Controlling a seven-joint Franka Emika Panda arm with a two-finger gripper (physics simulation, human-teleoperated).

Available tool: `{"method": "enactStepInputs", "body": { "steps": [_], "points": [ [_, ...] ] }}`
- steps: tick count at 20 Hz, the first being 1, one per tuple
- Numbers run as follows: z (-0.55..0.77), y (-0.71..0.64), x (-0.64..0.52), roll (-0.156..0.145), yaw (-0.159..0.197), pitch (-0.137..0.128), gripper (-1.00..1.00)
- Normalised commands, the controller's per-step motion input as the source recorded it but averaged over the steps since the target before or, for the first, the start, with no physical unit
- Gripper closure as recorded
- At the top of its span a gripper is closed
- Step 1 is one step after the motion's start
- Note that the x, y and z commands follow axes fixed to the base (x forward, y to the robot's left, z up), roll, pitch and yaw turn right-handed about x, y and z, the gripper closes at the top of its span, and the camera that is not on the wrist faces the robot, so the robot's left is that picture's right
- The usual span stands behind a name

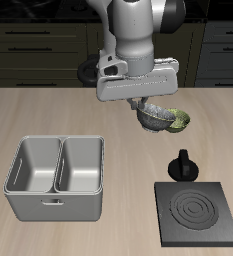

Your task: Place the black bowl on the flat stove

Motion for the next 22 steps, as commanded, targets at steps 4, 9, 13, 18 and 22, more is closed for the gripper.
{"method": "enactStepInputs", "body": {
  "steps": [4, 9, 13, 18, 22],
  "points": [
    [0.04, 0.21, 0.40, 0.025, 0.032, 0.021, 1.00],
    [-0.05, 0.25, 0.45, 0.018, 0.026, 0.035, 1.00],
    [-0.07, 0.27, 0.42, 0.019, 0.032, 0.031, 1.00],
    [0.03, 0.25, 0.31, 0.008, 0.014, 0.019, 1.00],
    [0.03, 0.33, 0.27, 0.008, 0.016, 0.015, 1.00]
  ]
}}
